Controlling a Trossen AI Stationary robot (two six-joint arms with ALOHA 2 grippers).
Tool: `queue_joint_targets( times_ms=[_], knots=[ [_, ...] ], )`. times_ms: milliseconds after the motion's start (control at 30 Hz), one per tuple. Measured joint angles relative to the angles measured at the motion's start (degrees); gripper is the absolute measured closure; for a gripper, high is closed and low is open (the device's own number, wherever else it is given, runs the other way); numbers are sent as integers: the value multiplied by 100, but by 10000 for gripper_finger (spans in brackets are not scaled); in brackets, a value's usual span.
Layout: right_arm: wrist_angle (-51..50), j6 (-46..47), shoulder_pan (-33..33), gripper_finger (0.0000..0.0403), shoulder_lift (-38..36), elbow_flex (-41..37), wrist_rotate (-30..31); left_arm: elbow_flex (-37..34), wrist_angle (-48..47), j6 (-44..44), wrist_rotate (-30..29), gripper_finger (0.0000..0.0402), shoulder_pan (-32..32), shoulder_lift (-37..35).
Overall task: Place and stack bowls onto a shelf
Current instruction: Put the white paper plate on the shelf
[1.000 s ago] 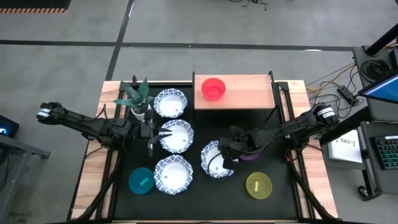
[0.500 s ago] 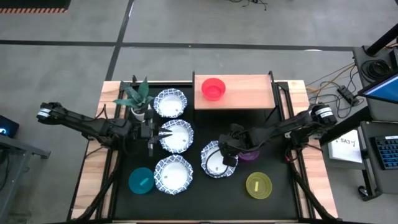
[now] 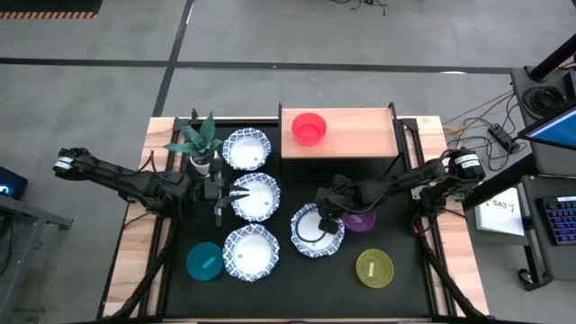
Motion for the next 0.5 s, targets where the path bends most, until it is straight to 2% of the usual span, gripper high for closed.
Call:
queue_joint_targets(
  times_ms=[367,500],
  knots=[
    [1017,92,-1,340,4,-568,-8,0,2,-1,0,364,0,0],
    [1316,96,-1,378,2,-680,-8,0,43,0,0,364,-1,0]
  ],
)
